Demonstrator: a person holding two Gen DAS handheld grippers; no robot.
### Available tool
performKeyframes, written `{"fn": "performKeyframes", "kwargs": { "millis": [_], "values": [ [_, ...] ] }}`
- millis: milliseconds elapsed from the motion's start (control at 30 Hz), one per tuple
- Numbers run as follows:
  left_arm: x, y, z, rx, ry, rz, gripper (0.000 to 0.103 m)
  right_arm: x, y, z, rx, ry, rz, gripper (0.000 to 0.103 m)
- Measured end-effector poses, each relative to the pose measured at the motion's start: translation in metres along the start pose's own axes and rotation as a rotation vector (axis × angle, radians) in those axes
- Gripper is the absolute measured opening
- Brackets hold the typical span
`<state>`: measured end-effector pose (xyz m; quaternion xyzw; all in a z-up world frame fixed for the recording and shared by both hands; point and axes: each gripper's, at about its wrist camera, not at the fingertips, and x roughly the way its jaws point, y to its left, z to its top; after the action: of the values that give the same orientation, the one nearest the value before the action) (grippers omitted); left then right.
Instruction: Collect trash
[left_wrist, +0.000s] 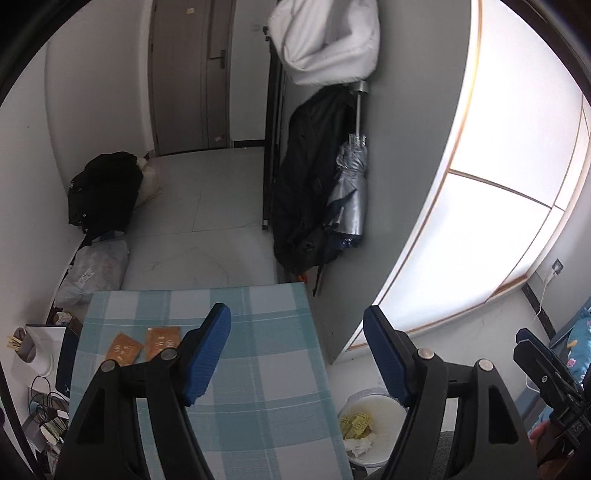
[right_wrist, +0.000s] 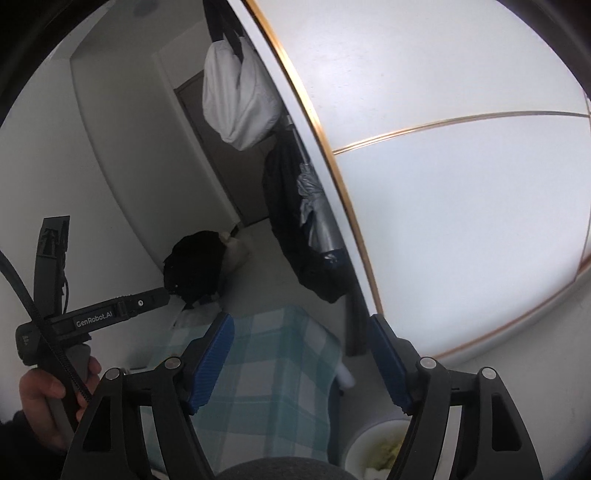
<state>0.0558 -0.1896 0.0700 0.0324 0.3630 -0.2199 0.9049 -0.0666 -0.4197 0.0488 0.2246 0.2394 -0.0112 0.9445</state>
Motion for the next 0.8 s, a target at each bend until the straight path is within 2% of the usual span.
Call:
{"fn": "performKeyframes", "kwargs": {
  "millis": [133,233,433,533,667,800],
  "values": [
    [-0.021,0.034,-0.002,-0.04,-0.057,0.048,0.071,0.011,0.043,-0.002,-0.043,0.009,0.05,0.078],
    [-0.03,0.053,-0.003,-0.063,-0.099,0.083,0.085,0.016,0.07,-0.004,-0.073,0.007,0.086,0.084],
    [-0.043,0.099,-0.01,-0.137,-0.157,0.147,0.086,0.04,0.127,-0.013,-0.146,0.027,0.143,0.085],
    [-0.044,0.123,-0.016,-0.186,-0.165,0.182,0.086,0.05,0.149,-0.02,-0.171,0.007,0.137,0.096],
    [-0.045,0.152,-0.026,-0.23,-0.218,0.226,0.093,0.064,0.173,-0.03,-0.239,-0.007,0.145,0.097],
    [-0.045,0.181,-0.034,-0.282,-0.24,0.228,0.093,0.081,0.186,-0.039,-0.264,0.009,0.161,0.097]
  ]
}}
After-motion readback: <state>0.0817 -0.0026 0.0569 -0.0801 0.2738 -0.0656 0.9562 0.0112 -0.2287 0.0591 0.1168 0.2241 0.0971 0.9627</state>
